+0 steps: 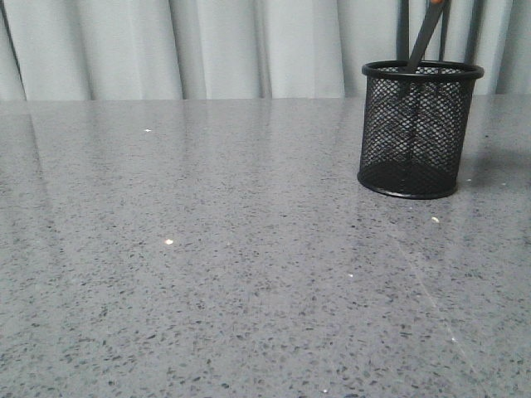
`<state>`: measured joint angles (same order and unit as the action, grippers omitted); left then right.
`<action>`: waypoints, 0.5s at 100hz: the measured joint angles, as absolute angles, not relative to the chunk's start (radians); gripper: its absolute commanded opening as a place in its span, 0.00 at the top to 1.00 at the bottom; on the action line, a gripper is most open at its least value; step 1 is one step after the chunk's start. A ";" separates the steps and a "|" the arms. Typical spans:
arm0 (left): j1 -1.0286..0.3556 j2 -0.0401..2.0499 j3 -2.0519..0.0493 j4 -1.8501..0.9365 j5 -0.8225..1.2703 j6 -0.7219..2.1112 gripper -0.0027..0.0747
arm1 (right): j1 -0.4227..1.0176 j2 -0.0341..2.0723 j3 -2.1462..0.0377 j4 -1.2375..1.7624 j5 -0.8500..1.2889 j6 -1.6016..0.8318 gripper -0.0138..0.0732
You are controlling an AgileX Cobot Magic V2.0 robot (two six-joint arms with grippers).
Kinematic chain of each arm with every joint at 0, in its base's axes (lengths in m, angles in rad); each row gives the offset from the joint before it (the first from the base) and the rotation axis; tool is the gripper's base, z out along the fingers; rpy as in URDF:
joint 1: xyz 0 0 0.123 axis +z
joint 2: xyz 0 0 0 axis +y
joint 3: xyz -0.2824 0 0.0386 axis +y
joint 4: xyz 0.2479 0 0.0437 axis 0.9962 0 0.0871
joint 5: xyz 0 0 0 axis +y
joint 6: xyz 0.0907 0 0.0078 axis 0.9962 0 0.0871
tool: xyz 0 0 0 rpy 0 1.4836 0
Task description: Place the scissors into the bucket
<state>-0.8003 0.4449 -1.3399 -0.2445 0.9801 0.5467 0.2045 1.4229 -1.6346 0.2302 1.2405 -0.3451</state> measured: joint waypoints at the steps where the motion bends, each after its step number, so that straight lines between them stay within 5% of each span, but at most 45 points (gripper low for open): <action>1: -0.800 0.442 -1.338 -0.245 0.980 0.547 0.99 | 0.204 1.430 -1.635 0.230 1.238 -0.345 0.91; 50: -0.800 0.424 -1.304 -0.245 1.005 0.545 0.99 | 0.204 1.584 -1.635 0.211 1.150 -0.345 0.91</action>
